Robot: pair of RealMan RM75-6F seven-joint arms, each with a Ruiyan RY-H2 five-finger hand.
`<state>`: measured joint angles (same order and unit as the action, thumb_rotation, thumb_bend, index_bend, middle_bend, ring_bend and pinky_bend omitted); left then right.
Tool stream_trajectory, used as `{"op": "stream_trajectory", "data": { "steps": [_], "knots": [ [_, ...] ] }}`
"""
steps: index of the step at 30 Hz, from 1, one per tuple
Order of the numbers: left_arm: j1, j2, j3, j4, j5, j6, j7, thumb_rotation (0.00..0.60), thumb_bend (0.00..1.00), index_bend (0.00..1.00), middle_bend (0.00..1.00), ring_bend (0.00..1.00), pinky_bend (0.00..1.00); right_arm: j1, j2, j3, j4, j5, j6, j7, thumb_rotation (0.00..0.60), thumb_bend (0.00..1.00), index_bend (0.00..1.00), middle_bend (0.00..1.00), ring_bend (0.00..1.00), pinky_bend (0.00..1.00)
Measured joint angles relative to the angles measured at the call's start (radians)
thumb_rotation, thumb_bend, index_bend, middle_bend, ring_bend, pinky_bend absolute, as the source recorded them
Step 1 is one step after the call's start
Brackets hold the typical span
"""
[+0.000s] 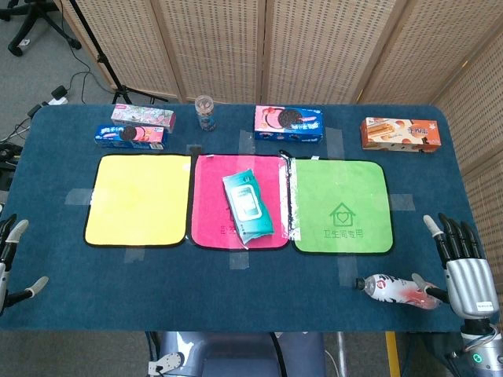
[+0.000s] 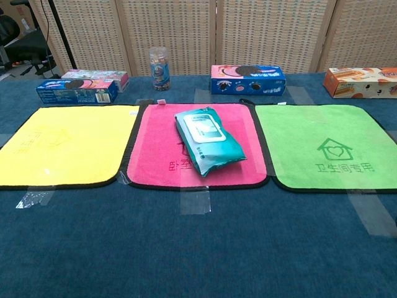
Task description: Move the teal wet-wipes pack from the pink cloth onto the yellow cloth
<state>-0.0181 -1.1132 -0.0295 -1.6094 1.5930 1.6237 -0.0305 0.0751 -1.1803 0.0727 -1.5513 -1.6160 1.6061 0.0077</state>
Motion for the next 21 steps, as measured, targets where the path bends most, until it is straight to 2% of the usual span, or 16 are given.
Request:
{"op": "stream_trajectory", "data": {
  "steps": [10, 17, 18, 20, 21],
  "knots": [
    [-0.001, 0.001, 0.0, 0.001, -0.004, -0.006, -0.006, 0.6, 0.0, 0.0, 0.0, 0.0, 0.0, 0.0, 0.0, -0.001, -0.001, 0.002, -0.003, 0.003, 0.6, 0.0, 0.0, 0.0, 0.0, 0.0],
    [-0.026, -0.002, -0.007, -0.015, -0.014, -0.046, 0.013, 0.6, 0.0, 0.0, 0.0, 0.0, 0.0, 0.002, 0.001, -0.001, -0.005, 0.007, -0.01, 0.007, 0.6, 0.0, 0.0, 0.0, 0.0, 0.0],
    [-0.035, -0.002, -0.009, -0.022, -0.013, -0.057, 0.021, 0.6, 0.01, 0.0, 0.0, 0.0, 0.0, 0.002, 0.001, 0.0, -0.004, 0.008, -0.01, 0.007, 0.6, 0.0, 0.0, 0.0, 0.0, 0.0],
    [-0.054, 0.0, -0.015, -0.035, -0.011, -0.081, 0.038, 0.6, 0.11, 0.0, 0.0, 0.0, 0.0, 0.003, 0.002, 0.001, -0.004, 0.013, -0.014, 0.011, 0.6, 0.0, 0.0, 0.0, 0.0, 0.0],
    [-0.071, 0.002, -0.019, -0.048, -0.011, -0.104, 0.053, 0.6, 0.24, 0.0, 0.0, 0.0, 0.0, 0.003, 0.003, 0.002, -0.004, 0.015, -0.015, 0.013, 0.6, 0.0, 0.0, 0.0, 0.0, 0.0]
  ]
}}
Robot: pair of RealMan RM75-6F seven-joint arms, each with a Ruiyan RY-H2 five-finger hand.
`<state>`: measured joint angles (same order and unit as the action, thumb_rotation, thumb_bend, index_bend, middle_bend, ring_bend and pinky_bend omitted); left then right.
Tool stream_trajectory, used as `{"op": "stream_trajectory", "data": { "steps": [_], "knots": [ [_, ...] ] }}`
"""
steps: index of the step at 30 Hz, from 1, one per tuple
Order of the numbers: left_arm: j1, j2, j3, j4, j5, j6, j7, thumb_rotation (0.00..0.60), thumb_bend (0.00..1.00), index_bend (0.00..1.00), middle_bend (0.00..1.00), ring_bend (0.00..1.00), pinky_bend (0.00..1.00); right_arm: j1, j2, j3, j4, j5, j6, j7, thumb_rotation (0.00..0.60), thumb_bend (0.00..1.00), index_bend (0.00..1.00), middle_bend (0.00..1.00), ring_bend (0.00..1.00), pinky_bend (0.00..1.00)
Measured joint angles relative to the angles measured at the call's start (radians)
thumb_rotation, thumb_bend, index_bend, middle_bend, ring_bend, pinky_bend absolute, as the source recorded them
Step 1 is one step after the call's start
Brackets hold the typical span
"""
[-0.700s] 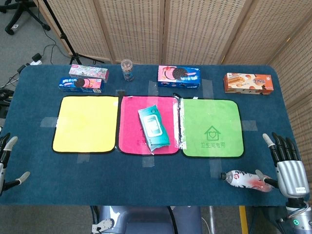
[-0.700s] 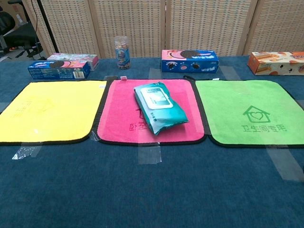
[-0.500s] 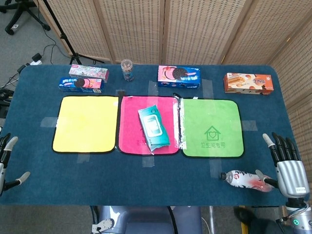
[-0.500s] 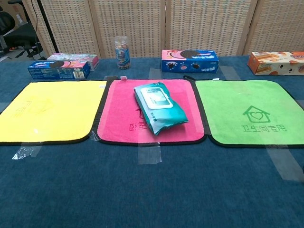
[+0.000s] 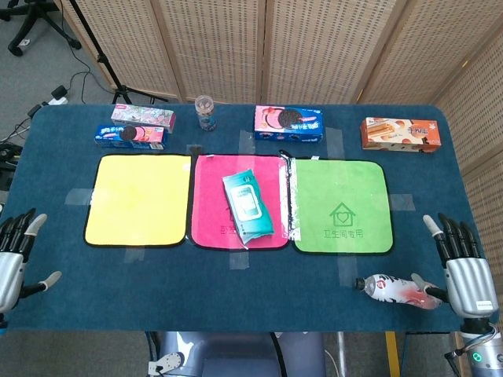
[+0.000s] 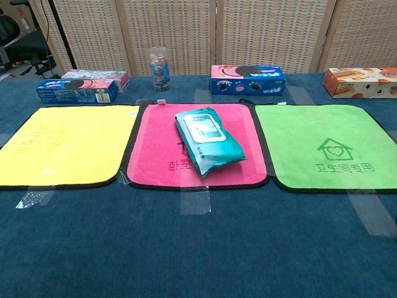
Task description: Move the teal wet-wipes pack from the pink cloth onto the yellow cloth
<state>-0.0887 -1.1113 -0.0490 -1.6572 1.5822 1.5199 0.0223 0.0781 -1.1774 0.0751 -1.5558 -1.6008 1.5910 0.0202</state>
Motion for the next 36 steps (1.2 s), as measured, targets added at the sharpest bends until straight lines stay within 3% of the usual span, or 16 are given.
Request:
{"op": "stream_trajectory", "data": {
  "steps": [2, 4, 5, 7, 11, 18, 26, 36],
  "knots": [
    [-0.036, 0.005, -0.009, -0.023, 0.004, -0.049, 0.022, 0.6, 0.55, 0.0, 0.0, 0.0, 0.0, 0.001, 0.002, 0.003, -0.001, 0.003, 0.0, 0.006, 0.6, 0.0, 0.0, 0.0, 0.0, 0.0],
    [-0.088, 0.013, -0.02, -0.055, 0.005, -0.123, 0.05, 0.6, 0.8, 0.0, 0.0, 0.0, 0.0, 0.001, 0.004, 0.004, -0.001, 0.007, -0.001, 0.01, 0.6, 0.0, 0.0, 0.0, 0.0, 0.0],
    [-0.113, 0.016, -0.026, -0.07, 0.004, -0.16, 0.063, 0.6, 0.9, 0.0, 0.0, 0.0, 0.0, 0.001, 0.005, 0.005, -0.001, 0.009, -0.002, 0.014, 0.6, 0.0, 0.0, 0.0, 0.0, 0.0],
    [-0.177, 0.019, -0.042, -0.101, -0.001, -0.25, 0.095, 0.6, 0.99, 0.0, 0.0, 0.0, 0.0, 0.001, 0.007, 0.007, -0.001, 0.014, -0.005, 0.02, 0.6, 0.0, 0.0, 0.0, 0.0, 0.0],
    [-0.315, 0.004, -0.083, -0.143, -0.029, -0.415, 0.171, 0.6, 1.0, 0.0, 0.0, 0.0, 0.0, 0.003, 0.012, 0.012, 0.001, 0.026, -0.011, 0.037, 0.6, 0.0, 0.0, 0.0, 0.0, 0.0],
    [-0.515, -0.136, -0.162, -0.146, -0.168, -0.596, 0.342, 0.6, 1.0, 0.03, 0.0, 0.0, 0.0, 0.007, 0.018, 0.019, 0.004, 0.047, -0.028, 0.054, 0.6, 0.0, 0.0, 0.0, 0.0, 0.0],
    [-0.658, -0.287, -0.204, -0.051, -0.286, -0.692, 0.454, 0.6, 1.0, 0.17, 0.0, 0.0, 0.0, 0.015, 0.012, 0.019, 0.012, 0.057, -0.05, 0.048, 0.6, 0.0, 0.0, 0.0, 0.0, 0.0],
    [-0.83, -0.515, -0.242, 0.181, -0.438, -0.74, 0.596, 0.6, 1.0, 0.23, 0.0, 0.0, 0.0, 0.023, 0.001, 0.021, 0.022, 0.076, -0.071, 0.037, 0.6, 0.0, 0.0, 0.0, 0.0, 0.0]
  ]
}}
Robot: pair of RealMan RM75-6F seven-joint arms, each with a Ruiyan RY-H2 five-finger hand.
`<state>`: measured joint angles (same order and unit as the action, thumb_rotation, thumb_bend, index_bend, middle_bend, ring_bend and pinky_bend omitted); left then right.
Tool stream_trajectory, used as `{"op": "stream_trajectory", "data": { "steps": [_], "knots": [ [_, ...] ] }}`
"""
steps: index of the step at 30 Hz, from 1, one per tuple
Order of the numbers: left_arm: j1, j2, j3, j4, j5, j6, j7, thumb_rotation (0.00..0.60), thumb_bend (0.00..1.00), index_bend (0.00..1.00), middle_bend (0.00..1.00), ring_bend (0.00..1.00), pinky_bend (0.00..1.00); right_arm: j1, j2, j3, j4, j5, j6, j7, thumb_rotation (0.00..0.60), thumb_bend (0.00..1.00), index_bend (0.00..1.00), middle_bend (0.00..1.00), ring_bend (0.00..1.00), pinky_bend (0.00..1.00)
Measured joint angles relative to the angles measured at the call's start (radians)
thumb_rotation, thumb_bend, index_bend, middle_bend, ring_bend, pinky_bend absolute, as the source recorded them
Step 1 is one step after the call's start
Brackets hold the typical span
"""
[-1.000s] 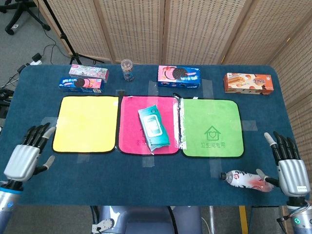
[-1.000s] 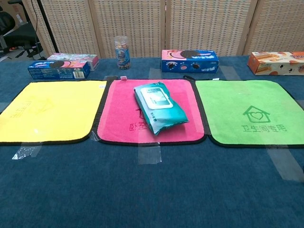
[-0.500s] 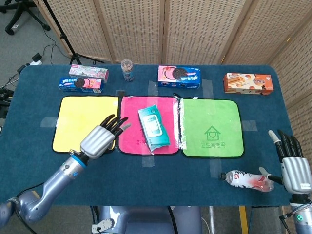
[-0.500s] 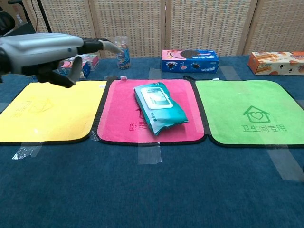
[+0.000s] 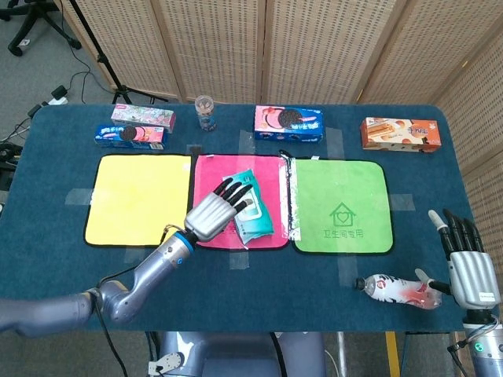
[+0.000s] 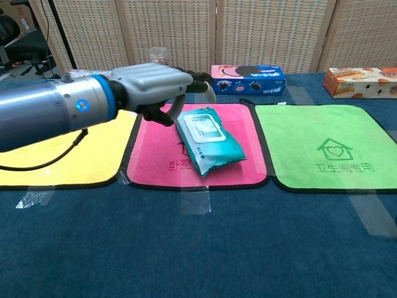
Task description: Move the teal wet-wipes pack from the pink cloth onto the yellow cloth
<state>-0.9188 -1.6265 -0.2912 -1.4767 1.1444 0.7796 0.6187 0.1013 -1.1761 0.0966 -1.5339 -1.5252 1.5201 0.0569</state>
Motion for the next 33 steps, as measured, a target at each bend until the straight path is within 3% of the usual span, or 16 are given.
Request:
{"op": "stream_trajectory", "data": {
  "steps": [12, 19, 24, 28, 33],
  "knots": [
    [-0.166, -0.222, -0.012, 0.279, -0.095, -0.071, 0.04, 0.6, 1.0, 0.26, 0.01, 0.02, 0.02, 0.009, -0.002, 0.021, 0.021, 0.047, -0.026, 0.014, 0.6, 0.0, 0.0, 0.0, 0.0, 0.0],
    [-0.245, -0.296, -0.014, 0.402, -0.155, -0.147, 0.03, 0.6, 1.0, 0.3, 0.07, 0.08, 0.13, 0.014, -0.004, 0.029, 0.03, 0.063, -0.036, 0.021, 0.6, 0.0, 0.0, 0.0, 0.0, 0.0],
    [-0.257, -0.305, 0.01, 0.417, -0.176, -0.173, 0.014, 0.6, 1.0, 0.35, 0.13, 0.13, 0.15, 0.015, -0.003, 0.03, 0.033, 0.065, -0.038, 0.026, 0.6, 0.0, 0.0, 0.0, 0.0, 0.0],
    [-0.252, -0.297, 0.037, 0.401, -0.148, -0.169, -0.007, 0.6, 1.0, 0.4, 0.18, 0.17, 0.21, 0.014, -0.003, 0.029, 0.032, 0.061, -0.034, 0.026, 0.6, 0.0, 0.0, 0.0, 0.0, 0.0],
    [-0.236, -0.272, 0.066, 0.374, -0.121, -0.151, -0.03, 0.6, 1.0, 0.44, 0.22, 0.19, 0.22, 0.011, -0.002, 0.029, 0.029, 0.058, -0.025, 0.027, 0.6, 0.0, 0.0, 0.0, 0.0, 0.0]
  ]
}}
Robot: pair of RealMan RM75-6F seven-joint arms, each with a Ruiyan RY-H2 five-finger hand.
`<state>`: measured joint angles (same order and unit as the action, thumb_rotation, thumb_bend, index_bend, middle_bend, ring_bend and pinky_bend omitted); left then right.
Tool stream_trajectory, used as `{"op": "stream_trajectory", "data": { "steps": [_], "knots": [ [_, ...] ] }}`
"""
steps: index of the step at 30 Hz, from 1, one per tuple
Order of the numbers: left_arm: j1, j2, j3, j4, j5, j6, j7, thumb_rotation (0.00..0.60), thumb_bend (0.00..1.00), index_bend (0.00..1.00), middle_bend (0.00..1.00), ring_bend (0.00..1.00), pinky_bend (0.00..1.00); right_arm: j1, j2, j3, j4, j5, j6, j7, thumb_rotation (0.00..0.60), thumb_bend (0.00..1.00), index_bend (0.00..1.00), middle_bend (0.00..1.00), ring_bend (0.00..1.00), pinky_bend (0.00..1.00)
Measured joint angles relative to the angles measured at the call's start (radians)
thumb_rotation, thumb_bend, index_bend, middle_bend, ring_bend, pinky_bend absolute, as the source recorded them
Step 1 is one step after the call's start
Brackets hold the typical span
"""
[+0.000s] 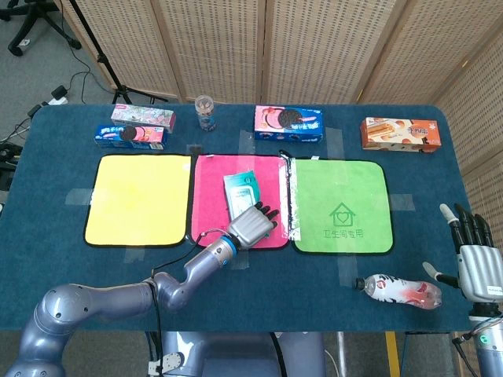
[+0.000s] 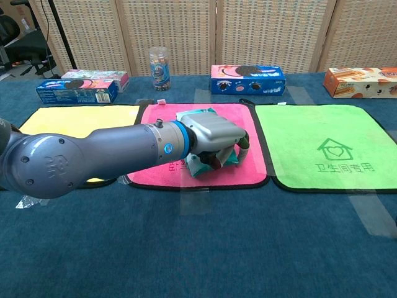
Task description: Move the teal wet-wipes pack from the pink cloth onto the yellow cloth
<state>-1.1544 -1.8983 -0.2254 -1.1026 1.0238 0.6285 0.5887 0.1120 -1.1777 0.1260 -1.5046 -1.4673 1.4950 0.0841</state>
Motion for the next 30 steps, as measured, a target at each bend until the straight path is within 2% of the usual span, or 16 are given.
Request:
{"op": "stream_trajectory", "data": {
  "steps": [12, 21, 30],
  "knots": [
    [0.074, 0.131, 0.064, -0.093, 0.05, 0.063, -0.042, 0.6, 1.0, 0.44, 0.22, 0.19, 0.22, -0.004, 0.005, -0.003, -0.009, -0.006, 0.006, 0.002, 0.6, 0.0, 0.0, 0.0, 0.0, 0.0],
    [0.139, 0.231, 0.117, -0.121, 0.059, 0.113, -0.053, 0.6, 1.0, 0.44, 0.22, 0.19, 0.22, -0.007, 0.008, -0.007, -0.02, -0.017, 0.015, -0.001, 0.6, 0.0, 0.0, 0.0, 0.0, 0.0],
    [0.212, 0.342, 0.157, -0.159, 0.023, 0.131, -0.076, 0.6, 1.0, 0.44, 0.22, 0.19, 0.22, -0.008, 0.01, -0.012, -0.03, -0.031, 0.022, -0.006, 0.6, 0.0, 0.0, 0.0, 0.0, 0.0]
  ]
}}
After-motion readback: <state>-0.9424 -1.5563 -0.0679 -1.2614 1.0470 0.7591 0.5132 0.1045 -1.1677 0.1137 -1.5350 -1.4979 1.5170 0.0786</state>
